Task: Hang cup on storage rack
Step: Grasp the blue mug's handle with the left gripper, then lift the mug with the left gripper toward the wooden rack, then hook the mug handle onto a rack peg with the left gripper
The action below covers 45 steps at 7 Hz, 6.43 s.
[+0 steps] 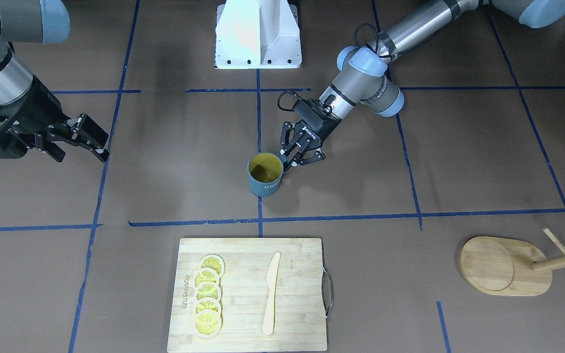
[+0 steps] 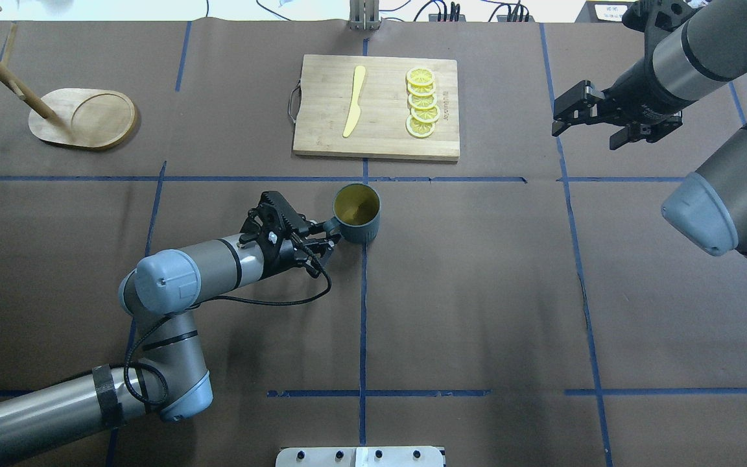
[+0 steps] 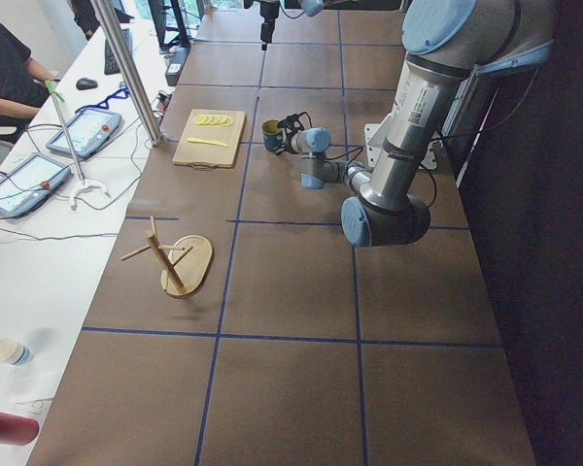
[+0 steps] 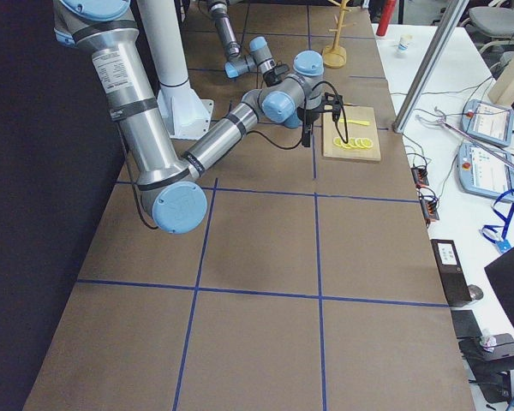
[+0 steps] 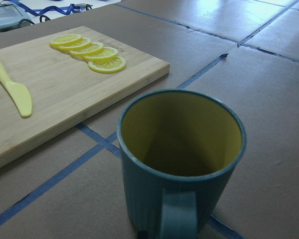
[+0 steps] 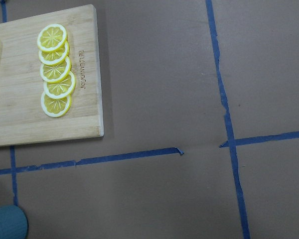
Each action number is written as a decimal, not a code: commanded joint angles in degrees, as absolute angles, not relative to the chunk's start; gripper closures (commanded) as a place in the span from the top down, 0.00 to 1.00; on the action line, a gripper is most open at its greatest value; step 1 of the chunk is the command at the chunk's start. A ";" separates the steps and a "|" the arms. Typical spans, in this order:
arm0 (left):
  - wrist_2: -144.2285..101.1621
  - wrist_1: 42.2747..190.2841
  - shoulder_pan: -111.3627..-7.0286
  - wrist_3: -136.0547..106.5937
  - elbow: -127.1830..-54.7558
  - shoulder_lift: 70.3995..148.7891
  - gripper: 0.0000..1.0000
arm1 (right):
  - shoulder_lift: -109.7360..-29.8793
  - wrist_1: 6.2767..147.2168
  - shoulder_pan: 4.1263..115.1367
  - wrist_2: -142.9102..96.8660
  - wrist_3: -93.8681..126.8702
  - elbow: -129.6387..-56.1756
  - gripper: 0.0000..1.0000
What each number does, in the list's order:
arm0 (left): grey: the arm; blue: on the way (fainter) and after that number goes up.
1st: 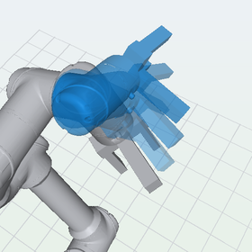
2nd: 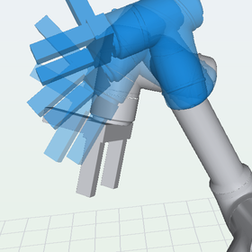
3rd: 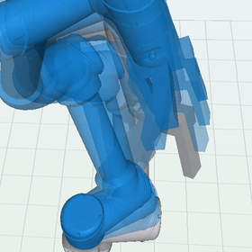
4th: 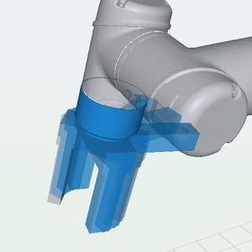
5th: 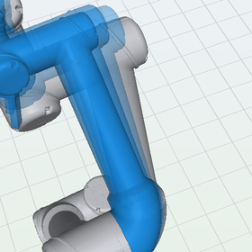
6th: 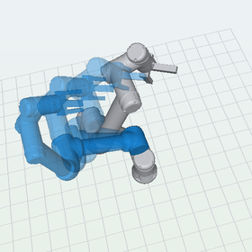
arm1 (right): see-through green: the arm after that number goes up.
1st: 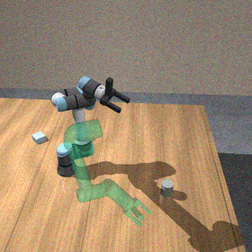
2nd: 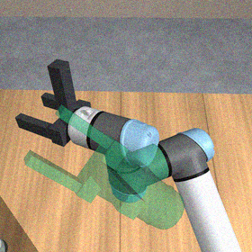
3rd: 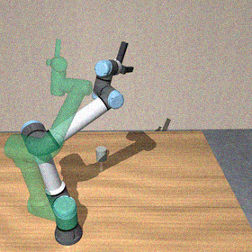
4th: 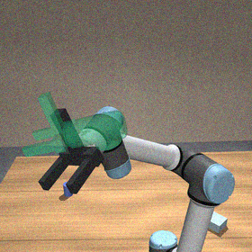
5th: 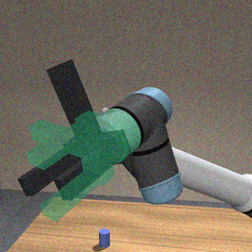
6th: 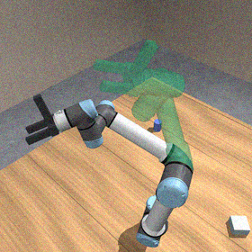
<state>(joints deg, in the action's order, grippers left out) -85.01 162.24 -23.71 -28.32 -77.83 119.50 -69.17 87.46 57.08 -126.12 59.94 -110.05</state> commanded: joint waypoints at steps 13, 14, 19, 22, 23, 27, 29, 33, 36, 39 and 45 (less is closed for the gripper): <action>-85.43 186.66 -50.16 -118.95 -79.02 107.67 0.01 | -70.84 87.36 57.13 -124.01 60.03 -110.92 1.00; -85.52 187.03 -54.01 -129.10 -78.93 107.49 0.01 | -70.84 87.36 57.13 -124.01 60.03 -110.92 1.00; -89.17 187.12 -61.43 -157.92 -73.39 107.49 0.01 | -70.75 87.28 57.13 -123.93 60.12 -111.18 1.00; -89.73 189.39 -63.09 -164.07 -73.39 106.61 0.01 | -70.75 87.36 57.13 -123.93 60.12 -111.53 1.00; -89.74 189.49 -63.37 -164.00 -72.34 106.61 0.00 | -70.84 87.36 57.13 -123.93 60.12 -111.53 1.00; -90.97 194.93 -63.81 -163.83 -67.16 106.00 0.01 | -70.84 87.36 57.13 -123.93 60.12 -111.71 1.00; -91.58 199.48 -63.90 -164.00 -63.57 106.00 0.06 | -70.84 87.36 57.13 -123.93 60.12 -111.80 1.00; -94.39 200.30 -65.65 -163.92 -61.53 106.00 0.08 | -71.98 87.45 57.22 -124.01 60.12 -113.38 1.00; -94.48 204.43 -65.48 -163.83 -57.66 106.00 0.20 | -71.72 87.45 57.13 -124.01 60.12 -113.38 1.00; -94.48 204.87 -65.30 -163.56 -57.22 105.91 1.00 | -71.63 87.54 57.13 -124.19 60.12 -113.99 1.00; -101.12 212.52 -65.48 -129.27 -63.45 97.41 1.00 | -72.24 87.71 57.39 -124.19 60.12 -114.43 1.00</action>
